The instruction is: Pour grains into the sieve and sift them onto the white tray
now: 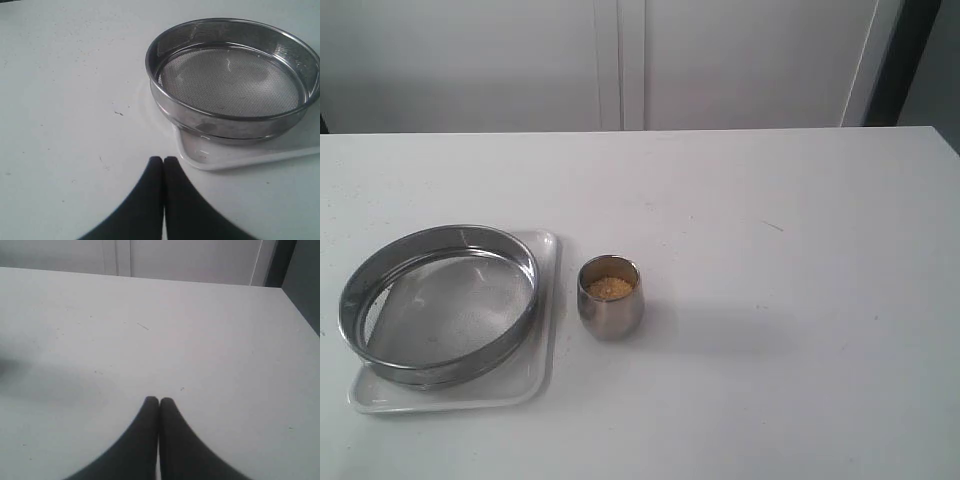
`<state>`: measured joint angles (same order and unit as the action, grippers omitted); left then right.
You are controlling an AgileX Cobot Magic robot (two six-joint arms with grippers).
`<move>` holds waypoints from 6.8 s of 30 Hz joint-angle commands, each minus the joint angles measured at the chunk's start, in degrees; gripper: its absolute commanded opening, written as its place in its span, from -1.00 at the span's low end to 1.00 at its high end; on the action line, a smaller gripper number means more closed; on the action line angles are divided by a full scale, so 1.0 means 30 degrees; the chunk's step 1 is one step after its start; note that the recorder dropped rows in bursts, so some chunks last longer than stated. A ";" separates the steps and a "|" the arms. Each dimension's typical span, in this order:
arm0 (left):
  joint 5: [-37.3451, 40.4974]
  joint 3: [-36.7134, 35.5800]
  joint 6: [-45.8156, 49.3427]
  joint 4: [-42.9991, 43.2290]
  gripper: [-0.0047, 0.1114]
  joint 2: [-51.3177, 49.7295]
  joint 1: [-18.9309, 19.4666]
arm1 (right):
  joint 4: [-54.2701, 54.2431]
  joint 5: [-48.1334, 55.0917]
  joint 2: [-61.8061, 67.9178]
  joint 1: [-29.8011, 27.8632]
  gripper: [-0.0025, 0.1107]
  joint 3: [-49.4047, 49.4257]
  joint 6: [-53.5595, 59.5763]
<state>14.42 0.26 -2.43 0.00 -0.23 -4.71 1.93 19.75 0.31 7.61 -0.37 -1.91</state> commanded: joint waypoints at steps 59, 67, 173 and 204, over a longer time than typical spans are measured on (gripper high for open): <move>0.0020 -0.0086 -0.0089 0.0000 -0.92 0.0078 0.0041 | 1.0341 -2.3702 1.8666 -0.0069 -0.96 -0.8648 -0.7657; 0.0020 -0.0086 -0.0089 0.0000 -0.92 0.0078 0.0041 | 1.1918 -2.5074 2.2302 0.0005 -0.96 -0.8851 -0.8111; 0.0020 -0.0086 -0.0089 0.0000 -0.92 0.0078 0.0041 | 1.3708 -2.3666 4.0410 0.6437 0.62 -1.6630 -0.4437; 0.0020 -0.0086 -0.0089 0.0000 -0.92 0.0078 0.0041 | 1.3408 -2.3931 4.1136 0.6437 0.62 -1.6630 -0.4437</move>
<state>14.42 0.26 -2.43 0.00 -0.23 -4.71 42.31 -51.07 123.31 26.91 -50.21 -15.39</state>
